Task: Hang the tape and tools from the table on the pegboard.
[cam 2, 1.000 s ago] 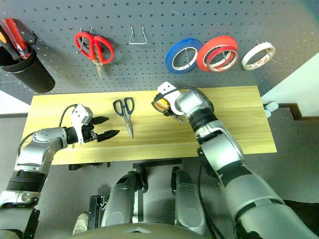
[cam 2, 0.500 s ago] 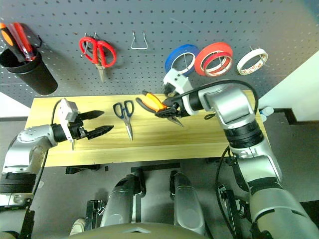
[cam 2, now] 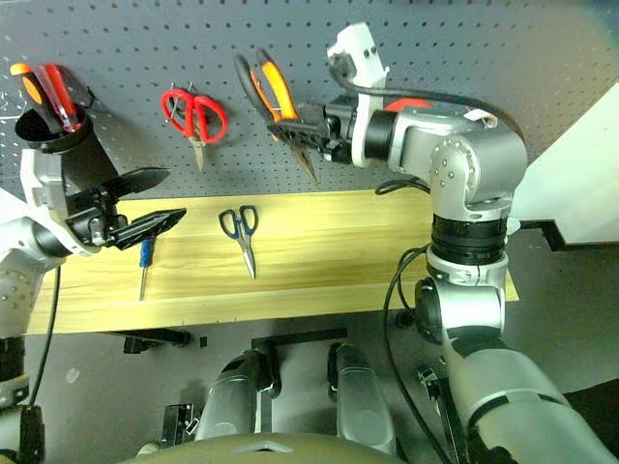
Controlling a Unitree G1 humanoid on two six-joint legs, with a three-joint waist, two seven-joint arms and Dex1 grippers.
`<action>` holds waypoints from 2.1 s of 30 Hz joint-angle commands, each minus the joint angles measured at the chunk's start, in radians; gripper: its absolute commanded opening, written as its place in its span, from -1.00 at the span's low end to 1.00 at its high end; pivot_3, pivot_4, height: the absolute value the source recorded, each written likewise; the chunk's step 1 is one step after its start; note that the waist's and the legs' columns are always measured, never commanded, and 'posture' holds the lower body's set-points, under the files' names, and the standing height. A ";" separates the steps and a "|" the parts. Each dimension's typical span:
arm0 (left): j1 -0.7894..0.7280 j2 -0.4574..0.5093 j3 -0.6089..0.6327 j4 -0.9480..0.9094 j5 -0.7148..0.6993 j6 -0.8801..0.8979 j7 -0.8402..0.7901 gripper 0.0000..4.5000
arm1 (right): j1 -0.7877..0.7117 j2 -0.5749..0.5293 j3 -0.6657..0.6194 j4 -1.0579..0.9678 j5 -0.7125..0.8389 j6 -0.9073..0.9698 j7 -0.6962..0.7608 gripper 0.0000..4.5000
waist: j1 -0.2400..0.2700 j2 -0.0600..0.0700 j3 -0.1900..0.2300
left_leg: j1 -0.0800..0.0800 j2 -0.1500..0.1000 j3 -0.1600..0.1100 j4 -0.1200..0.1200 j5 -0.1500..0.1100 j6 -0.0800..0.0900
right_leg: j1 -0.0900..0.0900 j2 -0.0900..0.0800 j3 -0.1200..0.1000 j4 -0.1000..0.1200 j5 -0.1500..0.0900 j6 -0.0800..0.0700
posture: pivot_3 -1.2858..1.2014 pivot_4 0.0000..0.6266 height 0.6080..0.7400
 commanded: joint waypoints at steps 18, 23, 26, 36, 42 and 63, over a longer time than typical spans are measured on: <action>-0.049 0.047 0.044 0.075 0.076 -0.056 0.059 1.00 | -0.141 0.265 0.085 0.397 -0.192 -0.718 -0.436 -0.07 | 0.001 -0.003 -0.054 | 0.001 0.000 0.001 -0.001 0.001 -0.002 | 0.001 0.002 0.000 0.000 0.000 0.000 | 0.03 -0.76 0.84; -0.045 0.047 0.034 0.086 0.099 -0.065 0.064 1.00 | -0.162 0.274 0.082 0.512 -0.218 -0.825 -0.488 -0.07 | 0.003 -0.004 -0.066 | 0.001 0.000 0.001 -0.001 0.002 -0.003 | 0.001 0.002 0.000 0.001 0.000 0.000 | 0.03 -0.77 0.84; -0.048 0.042 0.028 0.088 0.105 -0.069 0.068 1.00 | -0.170 0.278 0.092 0.553 -0.230 -0.874 -0.498 -0.07 | 0.006 -0.005 -0.068 | 0.007 0.000 0.001 -0.001 0.001 -0.003 | 0.006 0.002 0.000 0.001 0.000 -0.001 | 0.03 -0.77 0.84; -0.032 0.034 0.014 0.076 0.123 -0.079 0.080 1.00 | -0.175 0.266 0.139 0.666 -0.311 -0.967 -0.526 -0.07 | 0.007 -0.005 -0.076 | 0.010 0.001 0.000 -0.001 0.001 -0.003 | 0.009 0.001 0.000 0.001 0.000 -0.001 | 0.03 -0.76 0.84; -0.030 0.038 0.011 0.078 0.128 -0.083 0.082 1.00 | -0.121 0.265 0.173 0.651 -0.344 -0.939 -0.521 -0.07 | 0.008 -0.005 -0.080 | 0.011 0.001 0.000 -0.001 0.001 -0.003 | 0.009 0.001 0.000 0.001 0.000 -0.001 | 0.03 -0.74 0.84; -0.023 0.029 -0.006 0.085 0.147 -0.079 0.083 1.00 | -0.084 0.207 0.140 0.484 -0.312 -0.825 -0.489 0.97 | 0.017 -0.005 -0.080 | 0.011 0.001 -0.001 0.000 -0.001 0.000 | 0.011 0.001 0.000 0.002 0.000 -0.001 | 0.02 -0.72 0.84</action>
